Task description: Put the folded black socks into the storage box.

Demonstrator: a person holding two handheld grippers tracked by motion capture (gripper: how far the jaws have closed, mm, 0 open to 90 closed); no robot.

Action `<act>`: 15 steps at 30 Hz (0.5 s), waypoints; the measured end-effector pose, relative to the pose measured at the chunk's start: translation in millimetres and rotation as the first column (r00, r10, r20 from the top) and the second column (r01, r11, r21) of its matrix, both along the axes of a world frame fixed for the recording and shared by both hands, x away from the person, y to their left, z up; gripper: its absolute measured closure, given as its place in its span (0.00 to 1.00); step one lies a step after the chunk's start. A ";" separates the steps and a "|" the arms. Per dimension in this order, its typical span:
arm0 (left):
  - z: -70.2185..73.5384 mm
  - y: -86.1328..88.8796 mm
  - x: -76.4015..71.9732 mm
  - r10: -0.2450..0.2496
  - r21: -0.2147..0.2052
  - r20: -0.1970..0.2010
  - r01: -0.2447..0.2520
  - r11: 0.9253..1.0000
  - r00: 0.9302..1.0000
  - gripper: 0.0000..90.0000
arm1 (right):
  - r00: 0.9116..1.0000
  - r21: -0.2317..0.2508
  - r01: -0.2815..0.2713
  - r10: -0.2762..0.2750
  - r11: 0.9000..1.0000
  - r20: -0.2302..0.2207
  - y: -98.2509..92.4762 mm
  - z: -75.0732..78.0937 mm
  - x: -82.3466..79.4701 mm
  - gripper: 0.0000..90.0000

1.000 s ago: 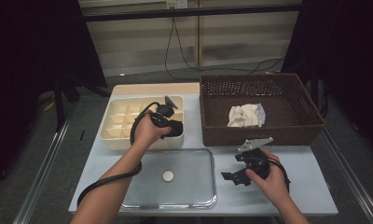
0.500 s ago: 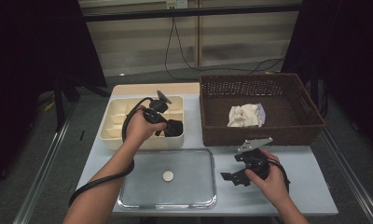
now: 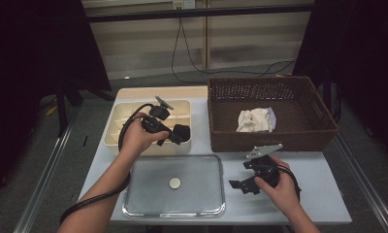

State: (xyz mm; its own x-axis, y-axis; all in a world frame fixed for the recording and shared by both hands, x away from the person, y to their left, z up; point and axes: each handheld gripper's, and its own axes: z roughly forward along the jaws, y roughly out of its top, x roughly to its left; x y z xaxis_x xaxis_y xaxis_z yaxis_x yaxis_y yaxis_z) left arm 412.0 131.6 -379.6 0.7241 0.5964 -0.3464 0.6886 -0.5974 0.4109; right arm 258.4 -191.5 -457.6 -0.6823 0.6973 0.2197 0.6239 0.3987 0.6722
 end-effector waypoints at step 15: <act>-3.8 -9.6 -24.8 -0.081 -0.041 0.044 0.083 0.996 0.996 0.41 | 1.000 -0.001 0.008 -0.008 1.000 -0.005 -1.4 -1.0 0.3 0.09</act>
State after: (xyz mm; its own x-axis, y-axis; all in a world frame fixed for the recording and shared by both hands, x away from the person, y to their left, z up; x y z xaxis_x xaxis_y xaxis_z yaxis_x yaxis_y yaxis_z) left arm 387.1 122.0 -383.4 0.7845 0.5199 -0.3380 0.6195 -0.6324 0.4650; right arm 258.7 -192.9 -458.5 -0.6754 0.7031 0.2223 0.6307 0.3945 0.6683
